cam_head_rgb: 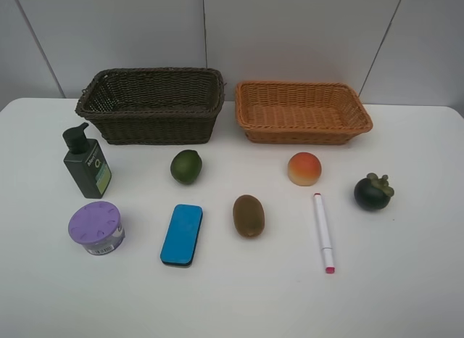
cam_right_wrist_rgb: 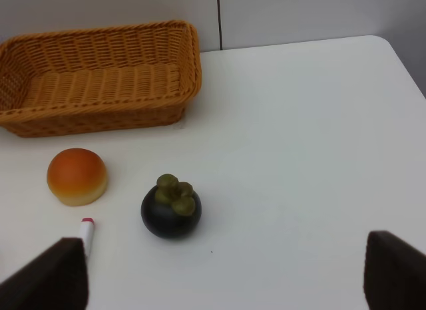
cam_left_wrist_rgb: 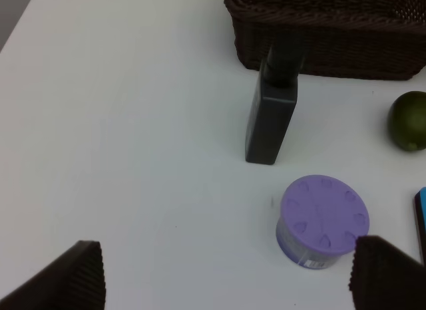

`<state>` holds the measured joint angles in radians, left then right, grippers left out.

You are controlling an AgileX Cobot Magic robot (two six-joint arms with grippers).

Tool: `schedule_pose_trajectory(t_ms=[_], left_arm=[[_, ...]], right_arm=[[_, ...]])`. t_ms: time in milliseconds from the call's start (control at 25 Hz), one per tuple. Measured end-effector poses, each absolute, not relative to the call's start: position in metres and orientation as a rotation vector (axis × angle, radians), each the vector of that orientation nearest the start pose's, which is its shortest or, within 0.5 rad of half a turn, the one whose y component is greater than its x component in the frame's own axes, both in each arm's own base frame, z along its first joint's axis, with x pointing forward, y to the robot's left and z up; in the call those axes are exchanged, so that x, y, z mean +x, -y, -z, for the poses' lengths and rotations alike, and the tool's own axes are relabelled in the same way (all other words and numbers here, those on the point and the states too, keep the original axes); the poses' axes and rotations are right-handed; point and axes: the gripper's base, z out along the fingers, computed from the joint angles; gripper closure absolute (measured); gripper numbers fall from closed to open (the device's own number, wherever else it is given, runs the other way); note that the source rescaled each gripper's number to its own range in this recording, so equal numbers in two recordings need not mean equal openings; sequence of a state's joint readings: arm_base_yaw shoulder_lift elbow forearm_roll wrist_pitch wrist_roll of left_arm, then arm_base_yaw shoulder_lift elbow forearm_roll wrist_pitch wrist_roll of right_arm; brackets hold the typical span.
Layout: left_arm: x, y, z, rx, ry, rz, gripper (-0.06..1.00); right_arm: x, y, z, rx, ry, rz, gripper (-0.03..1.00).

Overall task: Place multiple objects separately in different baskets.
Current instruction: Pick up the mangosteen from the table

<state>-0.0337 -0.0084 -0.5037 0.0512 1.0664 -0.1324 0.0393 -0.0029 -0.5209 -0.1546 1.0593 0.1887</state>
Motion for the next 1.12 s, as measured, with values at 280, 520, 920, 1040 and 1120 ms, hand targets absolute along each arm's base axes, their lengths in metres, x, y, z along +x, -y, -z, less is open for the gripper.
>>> schedule_pose_trajectory(t_ms=[280,520,920,1040,1120], left_arm=[[-0.007,-0.004,-0.278,-0.103,-2.034,0.043,-0.03],[-0.007,-0.004,-0.278,-0.103,-2.034,0.043,-0.03],[-0.007,-0.004,-0.278,-0.103,-2.034,0.043,-0.03],[-0.007,-0.004,-0.278,-0.103,-2.034,0.043,-0.03],[-0.007,-0.004,-0.278,-0.103,-2.034,0.043,-0.03]], right_arm=[[-0.008,0.013,-0.284,0.159,-2.004,0.039,-0.03],[0.013,0.013,-0.312,0.151,-2.040,0.069,-0.03],[0.140,0.013,-0.348,0.037,-2.394,0.228,-0.03],[0.175,0.010,-0.339,0.008,-2.468,0.220,-0.03],[0.196,0.008,-0.326,-0.012,-2.512,0.208,-0.03]])
